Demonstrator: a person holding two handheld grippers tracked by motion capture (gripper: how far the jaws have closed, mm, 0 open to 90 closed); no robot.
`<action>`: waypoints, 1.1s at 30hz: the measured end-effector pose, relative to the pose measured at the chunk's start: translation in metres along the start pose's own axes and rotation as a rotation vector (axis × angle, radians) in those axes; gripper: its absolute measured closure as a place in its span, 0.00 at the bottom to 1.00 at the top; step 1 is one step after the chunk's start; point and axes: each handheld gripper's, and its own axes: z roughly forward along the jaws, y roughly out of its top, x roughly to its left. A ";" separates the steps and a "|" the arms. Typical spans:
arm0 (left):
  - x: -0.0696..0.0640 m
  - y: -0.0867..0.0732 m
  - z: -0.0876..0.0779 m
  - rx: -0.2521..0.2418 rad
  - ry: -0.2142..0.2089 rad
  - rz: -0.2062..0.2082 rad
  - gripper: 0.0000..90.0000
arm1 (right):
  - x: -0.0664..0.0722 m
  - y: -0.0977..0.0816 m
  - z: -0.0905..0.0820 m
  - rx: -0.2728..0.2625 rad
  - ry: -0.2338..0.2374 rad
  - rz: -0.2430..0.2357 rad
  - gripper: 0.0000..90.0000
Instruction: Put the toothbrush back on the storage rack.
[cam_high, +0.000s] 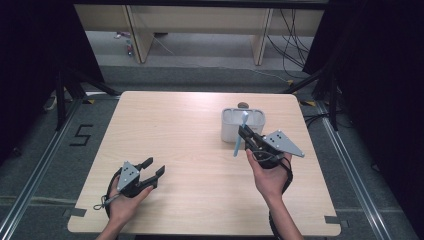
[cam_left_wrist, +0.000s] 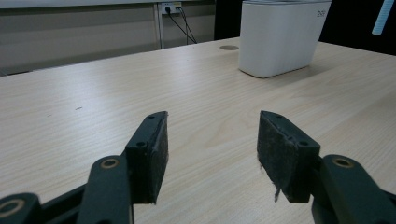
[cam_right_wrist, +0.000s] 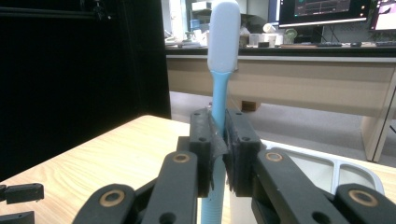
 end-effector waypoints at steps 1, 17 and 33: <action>0.000 0.000 0.000 -0.001 0.000 0.001 0.48 | -0.002 0.002 0.000 -0.006 -0.008 -0.013 0.92; 0.000 -0.002 -0.001 -0.015 0.002 -0.002 0.47 | -0.013 0.014 -0.001 -0.015 -0.036 -0.021 0.92; 0.000 -0.002 -0.001 -0.020 0.013 -0.004 0.45 | -0.026 0.027 0.002 -0.031 -0.082 -0.040 0.92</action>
